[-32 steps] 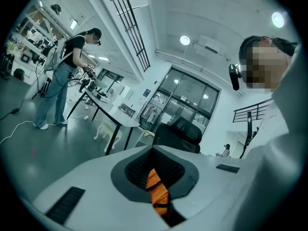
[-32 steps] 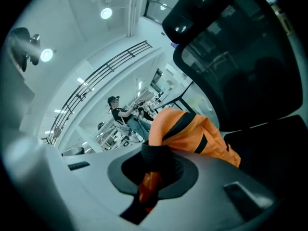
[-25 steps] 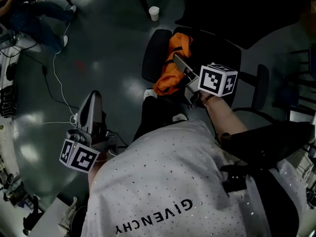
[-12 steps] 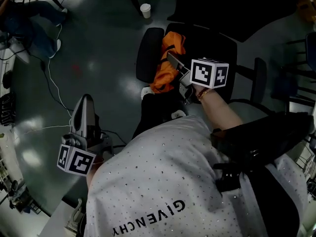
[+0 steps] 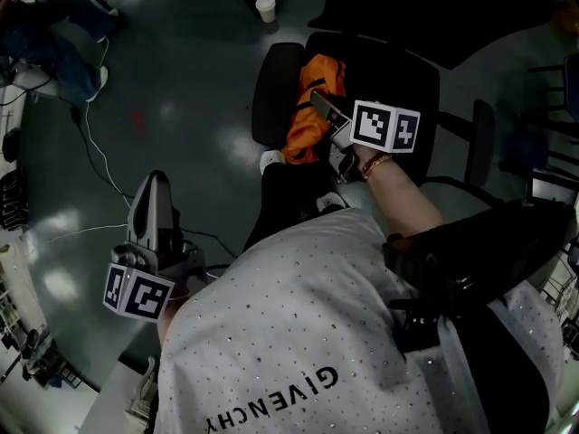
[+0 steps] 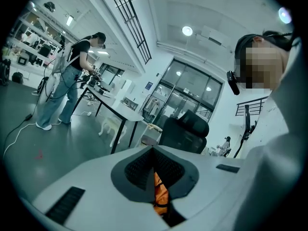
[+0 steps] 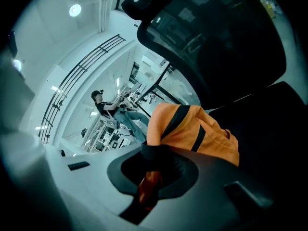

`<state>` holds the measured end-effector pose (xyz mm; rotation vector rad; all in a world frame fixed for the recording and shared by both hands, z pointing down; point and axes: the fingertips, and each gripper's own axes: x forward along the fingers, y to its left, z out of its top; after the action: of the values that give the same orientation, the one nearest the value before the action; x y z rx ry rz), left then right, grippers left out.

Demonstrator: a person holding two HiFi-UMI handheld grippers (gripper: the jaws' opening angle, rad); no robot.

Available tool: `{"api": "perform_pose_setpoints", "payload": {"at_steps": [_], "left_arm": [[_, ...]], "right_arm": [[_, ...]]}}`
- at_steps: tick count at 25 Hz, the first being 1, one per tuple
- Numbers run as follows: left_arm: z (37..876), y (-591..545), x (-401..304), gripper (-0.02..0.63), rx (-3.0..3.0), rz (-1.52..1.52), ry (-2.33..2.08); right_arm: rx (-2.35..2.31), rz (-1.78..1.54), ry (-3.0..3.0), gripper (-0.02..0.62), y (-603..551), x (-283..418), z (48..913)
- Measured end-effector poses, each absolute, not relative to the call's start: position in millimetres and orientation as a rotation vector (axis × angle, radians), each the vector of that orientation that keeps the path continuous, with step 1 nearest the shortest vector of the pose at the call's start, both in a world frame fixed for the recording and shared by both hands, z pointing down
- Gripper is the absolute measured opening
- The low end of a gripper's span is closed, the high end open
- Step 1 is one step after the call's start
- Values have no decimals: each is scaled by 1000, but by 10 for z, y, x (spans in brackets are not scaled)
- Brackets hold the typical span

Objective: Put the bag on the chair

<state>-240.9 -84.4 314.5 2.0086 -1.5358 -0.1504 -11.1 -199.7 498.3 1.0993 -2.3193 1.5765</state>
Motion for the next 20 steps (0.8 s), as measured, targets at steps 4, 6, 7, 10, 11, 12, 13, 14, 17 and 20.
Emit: {"api": "perform_pose_setpoints", "payload": {"at_steps": [4,6,7,10,11,12,13,14,17,20], "left_arm": [[3181,-834,-2421,2,1995,-134,-1527],[3216,-843,-2421,2,1989,-126,-1520],[3238,-849,-2424,2,1985,-124,-1516],[3302,-874,-2452,2,1972,-120,-1509],[3317,-881,-2456,2,1971,-121,-1507],[3328,-885,-2453,2,1972,-123,-1504],[3338,-884,-2446,2,1975,-125,-1502],[3348,-881,-2438,2,1977,-126,-1499],[3399,-872,-2442,2,1974,-125,-1495],[3438,-856,-2457,2,1963,-128,-1495]], "right_arm": [[1105,1534,-2290,28,-1978,-108,5084],[1115,1518,-2272,29,-1986,-110,5143],[1120,1512,-2263,28,-1993,-111,5174],[1124,1485,-2238,28,-1997,-116,5266],[1126,1475,-2231,29,-1989,-109,5299],[1128,1466,-2226,28,-1978,-96,5332],[1133,1459,-2222,28,-1966,-80,5363],[1138,1452,-2219,29,-1959,-65,5392],[1151,1435,-2213,31,-1972,-53,5463],[1156,1406,-2192,31,-1968,-43,5544]]}}
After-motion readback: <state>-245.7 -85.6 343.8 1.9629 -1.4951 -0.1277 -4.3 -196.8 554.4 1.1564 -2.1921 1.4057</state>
